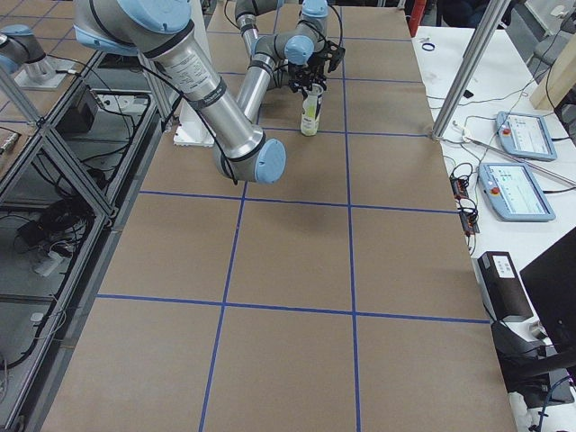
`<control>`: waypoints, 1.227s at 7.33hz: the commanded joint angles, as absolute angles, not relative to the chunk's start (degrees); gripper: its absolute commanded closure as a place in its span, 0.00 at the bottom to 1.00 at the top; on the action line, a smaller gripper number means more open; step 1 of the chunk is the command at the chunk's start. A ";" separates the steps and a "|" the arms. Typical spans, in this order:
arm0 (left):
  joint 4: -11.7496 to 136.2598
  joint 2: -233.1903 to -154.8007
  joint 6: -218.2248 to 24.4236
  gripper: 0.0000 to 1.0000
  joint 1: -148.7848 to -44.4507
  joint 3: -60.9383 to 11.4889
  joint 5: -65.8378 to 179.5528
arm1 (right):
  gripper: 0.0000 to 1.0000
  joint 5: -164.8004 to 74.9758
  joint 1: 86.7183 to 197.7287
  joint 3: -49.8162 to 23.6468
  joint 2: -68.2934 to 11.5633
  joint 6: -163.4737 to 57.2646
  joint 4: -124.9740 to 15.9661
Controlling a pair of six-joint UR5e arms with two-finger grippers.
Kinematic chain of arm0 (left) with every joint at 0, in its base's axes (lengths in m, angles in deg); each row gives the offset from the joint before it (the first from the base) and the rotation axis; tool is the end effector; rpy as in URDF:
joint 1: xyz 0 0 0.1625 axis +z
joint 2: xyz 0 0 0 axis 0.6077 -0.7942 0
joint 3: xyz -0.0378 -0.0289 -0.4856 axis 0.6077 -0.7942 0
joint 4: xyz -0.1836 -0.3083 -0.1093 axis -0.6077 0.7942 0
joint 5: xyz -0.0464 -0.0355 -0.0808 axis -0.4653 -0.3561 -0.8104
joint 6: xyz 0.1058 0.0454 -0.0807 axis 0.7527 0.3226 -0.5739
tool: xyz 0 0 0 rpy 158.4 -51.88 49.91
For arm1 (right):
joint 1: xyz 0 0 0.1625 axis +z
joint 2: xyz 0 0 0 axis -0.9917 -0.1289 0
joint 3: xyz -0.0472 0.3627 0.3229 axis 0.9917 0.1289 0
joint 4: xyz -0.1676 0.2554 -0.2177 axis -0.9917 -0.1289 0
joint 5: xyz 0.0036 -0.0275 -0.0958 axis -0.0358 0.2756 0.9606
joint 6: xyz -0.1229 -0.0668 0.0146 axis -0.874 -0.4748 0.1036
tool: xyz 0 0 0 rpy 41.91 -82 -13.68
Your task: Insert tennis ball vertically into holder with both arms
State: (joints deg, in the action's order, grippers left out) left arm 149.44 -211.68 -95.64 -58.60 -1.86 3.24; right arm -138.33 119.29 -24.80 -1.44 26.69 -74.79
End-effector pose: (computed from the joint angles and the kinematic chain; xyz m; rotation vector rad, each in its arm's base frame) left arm 0.5701 -0.4023 0.2949 1.7694 1.3616 0.2382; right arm -0.5061 -0.4654 0.1770 -0.1663 -1.0241 0.4627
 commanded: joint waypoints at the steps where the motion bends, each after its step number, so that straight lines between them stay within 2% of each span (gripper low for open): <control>1: 149.44 -211.58 -96.14 0.01 -58.69 -3.96 3.24 | 0.01 -138.43 121.34 -27.56 -4.24 26.63 -74.79; 2: 149.44 -209.93 -96.23 0.01 -58.69 -6.85 3.33 | 0.01 -138.43 122.05 -28.45 -5.91 26.63 -74.79; 6: 149.44 -189.21 -96.23 0.01 -59.21 -25.04 6.85 | 0.01 -138.96 125.20 -28.63 -9.08 23.22 -74.70; 9: 148.83 -186.89 -98.85 0.02 -59.83 -26.83 22.00 | 0.01 -140.28 131.96 -29.07 -16.28 7.19 -74.35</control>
State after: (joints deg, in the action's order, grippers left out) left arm 149.22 -187.52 -97.10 -59.54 -26.61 15.66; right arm -139.82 128.97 -29.05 -13.22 14.37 -74.44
